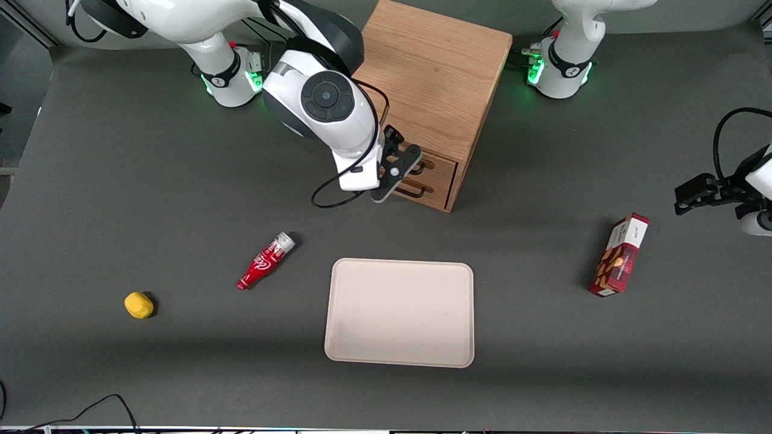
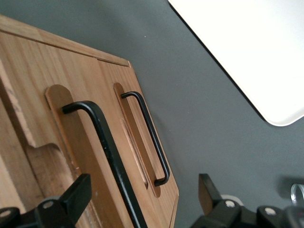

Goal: Open upper drawer
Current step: 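Hook the right gripper onto the upper drawer's black handle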

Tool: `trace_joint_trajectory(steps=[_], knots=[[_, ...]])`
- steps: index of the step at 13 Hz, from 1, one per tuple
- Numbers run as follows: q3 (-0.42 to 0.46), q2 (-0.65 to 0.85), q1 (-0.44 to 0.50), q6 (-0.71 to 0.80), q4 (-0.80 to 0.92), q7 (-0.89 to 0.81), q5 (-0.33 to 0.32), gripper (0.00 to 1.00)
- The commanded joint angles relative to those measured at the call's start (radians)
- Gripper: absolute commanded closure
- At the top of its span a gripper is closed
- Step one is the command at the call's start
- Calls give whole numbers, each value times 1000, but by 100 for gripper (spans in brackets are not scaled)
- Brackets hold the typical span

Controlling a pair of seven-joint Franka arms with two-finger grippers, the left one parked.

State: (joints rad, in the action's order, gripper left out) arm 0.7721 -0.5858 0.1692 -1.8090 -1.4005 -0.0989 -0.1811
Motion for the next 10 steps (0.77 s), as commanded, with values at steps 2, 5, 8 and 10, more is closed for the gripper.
trace_joint_trajectory(steps=[2,5,8,10], knots=[[3,-34,3,-16,6,22,-55,0],[-8,-39,1,-62,-29,45,-89,0],[-57,-39,1,-89,-25,151,-89,0],[-71,-37,-2,-90,-23,177,-87,0]])
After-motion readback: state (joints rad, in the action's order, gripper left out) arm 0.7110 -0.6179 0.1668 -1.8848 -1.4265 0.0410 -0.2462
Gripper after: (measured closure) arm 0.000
